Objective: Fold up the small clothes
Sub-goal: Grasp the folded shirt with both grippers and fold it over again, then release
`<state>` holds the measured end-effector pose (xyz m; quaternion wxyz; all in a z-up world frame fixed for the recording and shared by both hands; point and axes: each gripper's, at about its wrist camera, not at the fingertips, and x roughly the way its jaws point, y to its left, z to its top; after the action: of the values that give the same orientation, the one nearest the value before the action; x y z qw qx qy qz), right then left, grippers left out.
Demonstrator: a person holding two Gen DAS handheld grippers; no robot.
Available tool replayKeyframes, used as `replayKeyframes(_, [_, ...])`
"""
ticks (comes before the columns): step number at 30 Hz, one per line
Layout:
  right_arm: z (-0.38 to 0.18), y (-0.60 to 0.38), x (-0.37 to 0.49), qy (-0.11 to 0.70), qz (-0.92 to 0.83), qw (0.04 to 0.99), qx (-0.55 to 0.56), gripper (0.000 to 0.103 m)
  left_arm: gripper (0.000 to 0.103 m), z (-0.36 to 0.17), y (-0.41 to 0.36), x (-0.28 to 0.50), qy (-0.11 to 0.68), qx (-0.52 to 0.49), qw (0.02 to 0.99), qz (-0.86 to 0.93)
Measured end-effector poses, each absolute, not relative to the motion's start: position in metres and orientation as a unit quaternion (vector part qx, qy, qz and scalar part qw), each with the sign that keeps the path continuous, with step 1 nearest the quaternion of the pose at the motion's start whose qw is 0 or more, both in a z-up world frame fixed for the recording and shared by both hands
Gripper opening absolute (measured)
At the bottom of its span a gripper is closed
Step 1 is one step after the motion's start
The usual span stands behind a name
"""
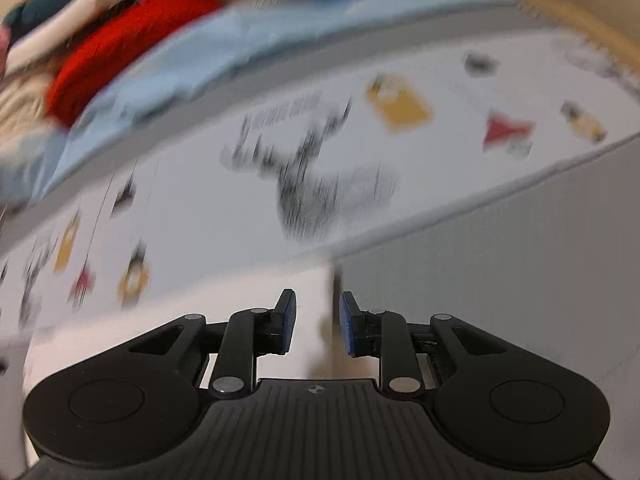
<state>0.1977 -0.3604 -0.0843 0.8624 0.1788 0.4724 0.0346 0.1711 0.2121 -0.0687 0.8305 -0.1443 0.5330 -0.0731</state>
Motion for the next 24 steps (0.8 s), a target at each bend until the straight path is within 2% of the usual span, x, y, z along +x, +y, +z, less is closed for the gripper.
replayKeyframes(4, [-0.099,-0.356,0.167,0.539,0.095,0.826,0.137,0.027,0.021,-0.086,0.199,0.148,0.601,-0.105,0.783,-0.121])
replayKeyframes(8, [-0.106,-0.361,0.139,0.577,0.125,0.797,0.127,0.038,0.023,-0.092,0.183,0.118,0.616,-0.045,0.768,-0.166])
replayKeyframes(13, [-0.106,-0.365,0.113,0.591,0.155,0.784,0.112,0.039,0.022,-0.098,0.169,0.091,0.627,0.005,0.751,-0.204])
replayKeyframes(14, [-0.106,-0.366,0.109,0.595,0.158,0.78,0.112,0.039,0.021,-0.098,0.166,0.087,0.626,0.016,0.752,-0.206])
replayKeyframes(15, [-0.106,-0.366,0.107,0.599,0.161,0.777,0.107,0.039,0.014,-0.098,0.165,0.085,0.626,0.021,0.751,-0.209])
replayKeyframes(16, [-0.107,-0.364,0.103,0.604,0.168,0.773,0.097,0.037,0.008,-0.097,0.164,0.082,0.626,0.025,0.75,-0.211])
replayKeyframes(18, [-0.105,-0.359,0.098,0.61,0.182,0.767,0.077,0.011,0.004,-0.092,0.165,0.078,0.618,0.036,0.757,-0.21])
replayKeyframes(19, [-0.103,-0.359,0.095,0.608,0.184,0.769,0.067,0.004,0.004,-0.087,0.167,0.077,0.613,0.03,0.761,-0.211])
replayKeyframes(22, [-0.083,-0.373,0.091,0.577,0.196,0.785,0.108,0.003,0.003,-0.063,0.18,0.07,0.578,-0.01,0.786,-0.219])
replayKeyframes(24, [-0.071,-0.39,0.088,0.559,0.196,0.793,0.144,0.003,0.003,-0.06,0.18,0.064,0.572,0.009,0.79,-0.218])
